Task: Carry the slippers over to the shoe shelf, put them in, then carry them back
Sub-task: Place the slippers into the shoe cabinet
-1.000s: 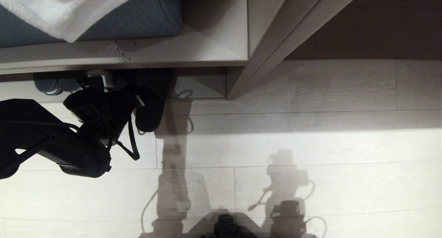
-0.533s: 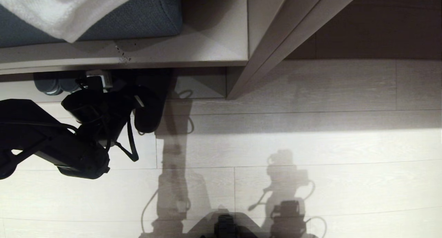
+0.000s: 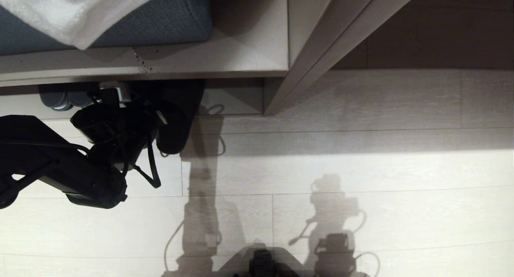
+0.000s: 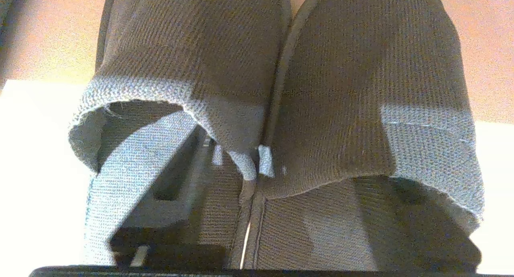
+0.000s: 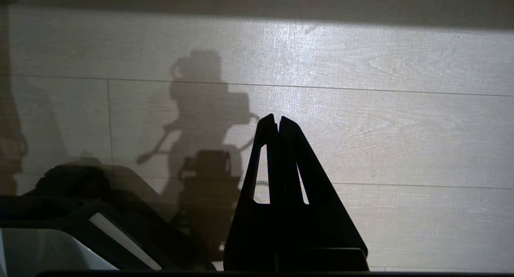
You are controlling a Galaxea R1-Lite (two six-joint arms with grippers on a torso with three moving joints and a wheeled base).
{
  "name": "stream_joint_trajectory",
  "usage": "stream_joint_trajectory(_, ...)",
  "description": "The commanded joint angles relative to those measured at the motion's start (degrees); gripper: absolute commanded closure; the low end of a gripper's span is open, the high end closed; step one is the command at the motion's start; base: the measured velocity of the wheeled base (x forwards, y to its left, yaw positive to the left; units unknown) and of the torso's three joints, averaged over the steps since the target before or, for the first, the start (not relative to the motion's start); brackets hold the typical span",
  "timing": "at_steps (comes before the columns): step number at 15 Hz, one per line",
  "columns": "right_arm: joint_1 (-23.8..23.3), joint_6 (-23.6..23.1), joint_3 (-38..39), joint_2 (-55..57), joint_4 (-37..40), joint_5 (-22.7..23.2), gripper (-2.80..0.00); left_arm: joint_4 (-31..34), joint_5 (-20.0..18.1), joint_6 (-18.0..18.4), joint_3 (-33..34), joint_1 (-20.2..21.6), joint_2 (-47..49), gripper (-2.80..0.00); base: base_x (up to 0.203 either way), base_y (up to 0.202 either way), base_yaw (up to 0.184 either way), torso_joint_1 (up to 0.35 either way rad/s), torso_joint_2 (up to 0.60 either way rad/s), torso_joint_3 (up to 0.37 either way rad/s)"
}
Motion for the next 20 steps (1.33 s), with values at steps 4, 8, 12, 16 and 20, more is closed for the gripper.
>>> stream_joint_trajectory(4, 0.0, 0.0, 2.3, -2.2, 0.0, 0.0, 0.00, -0.5, 0.0, 0.6, 0.5, 0.0, -0.7, -2.80, 0.000, 0.000, 0.000, 0.000, 0.00, 0.000)
stream_joint_trajectory(8, 0.0, 0.0, 2.3, -2.2, 0.0, 0.0, 0.00, -0.4, -0.2, 1.0, 3.4, 0.0, -3.4, -2.80, 0.000, 0.000, 0.000, 0.000, 0.00, 0.000)
stream_joint_trajectory(12, 0.0, 0.0, 2.3, -2.2, 0.0, 0.0, 0.00, 0.4, -0.9, 1.0, 5.4, 1.2, -7.1, -2.80, 0.000, 0.000, 0.000, 0.000, 0.00, 0.000)
stream_joint_trajectory(16, 0.0, 0.0, 2.3, -2.2, 0.0, 0.0, 0.00, 0.9, -1.8, 1.0, 8.1, 1.8, -10.1, -2.80, 0.000, 0.000, 0.000, 0.000, 0.00, 0.000)
stream_joint_trajectory(20, 0.0, 0.0, 2.3, -2.2, 0.0, 0.0, 0.00, 1.5, -1.9, 1.2, 9.3, 2.1, -11.4, -2.80, 0.000, 0.000, 0.000, 0.000, 0.00, 0.000)
